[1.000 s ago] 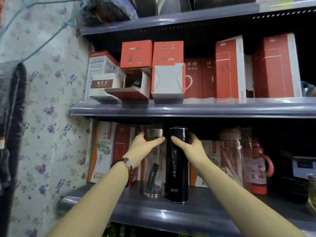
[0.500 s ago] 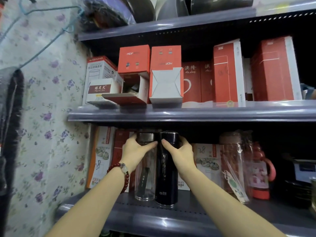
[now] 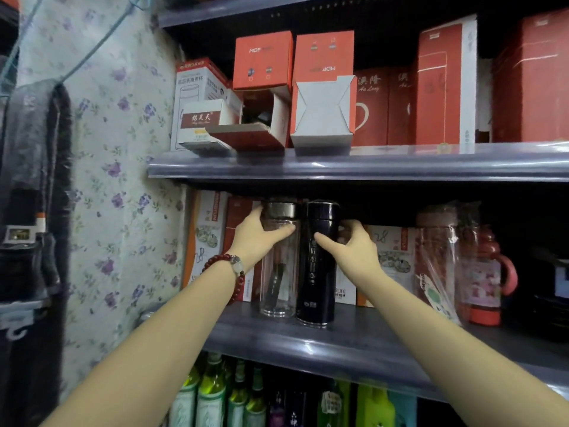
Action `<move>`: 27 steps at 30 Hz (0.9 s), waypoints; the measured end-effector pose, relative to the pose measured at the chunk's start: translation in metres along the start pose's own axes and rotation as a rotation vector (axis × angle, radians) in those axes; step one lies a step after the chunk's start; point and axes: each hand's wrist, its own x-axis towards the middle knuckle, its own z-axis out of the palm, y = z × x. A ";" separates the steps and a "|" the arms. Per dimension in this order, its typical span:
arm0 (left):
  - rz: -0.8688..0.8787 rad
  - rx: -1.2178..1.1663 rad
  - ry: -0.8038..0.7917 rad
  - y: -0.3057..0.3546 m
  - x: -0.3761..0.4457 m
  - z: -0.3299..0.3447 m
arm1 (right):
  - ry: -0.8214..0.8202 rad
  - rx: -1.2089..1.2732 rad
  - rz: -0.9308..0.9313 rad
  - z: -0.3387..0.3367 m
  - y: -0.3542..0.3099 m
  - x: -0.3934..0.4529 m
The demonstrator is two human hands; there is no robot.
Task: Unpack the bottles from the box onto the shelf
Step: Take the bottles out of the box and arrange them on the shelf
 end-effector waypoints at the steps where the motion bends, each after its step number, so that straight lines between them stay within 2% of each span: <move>1: 0.001 0.022 0.004 0.000 -0.004 -0.003 | 0.013 -0.048 -0.019 -0.003 0.001 -0.003; 5: -0.070 0.144 0.031 0.002 -0.028 -0.012 | 0.040 -0.162 -0.086 -0.012 0.004 -0.022; 8: -0.092 0.289 -0.009 0.005 -0.058 -0.020 | -0.039 -0.214 -0.190 -0.016 0.003 -0.044; 12: -0.082 0.520 -0.060 0.014 -0.110 -0.032 | -0.234 -0.261 -0.305 -0.012 0.002 -0.080; 15: -0.138 0.615 -0.074 0.017 -0.152 -0.044 | -0.409 -0.229 -0.367 0.000 0.004 -0.113; 21: -0.395 0.813 -0.208 -0.002 -0.260 -0.083 | -0.770 -0.176 -0.363 0.056 0.013 -0.211; 27: -0.669 0.902 -0.348 -0.044 -0.381 -0.137 | -1.121 -0.192 -0.348 0.124 0.019 -0.323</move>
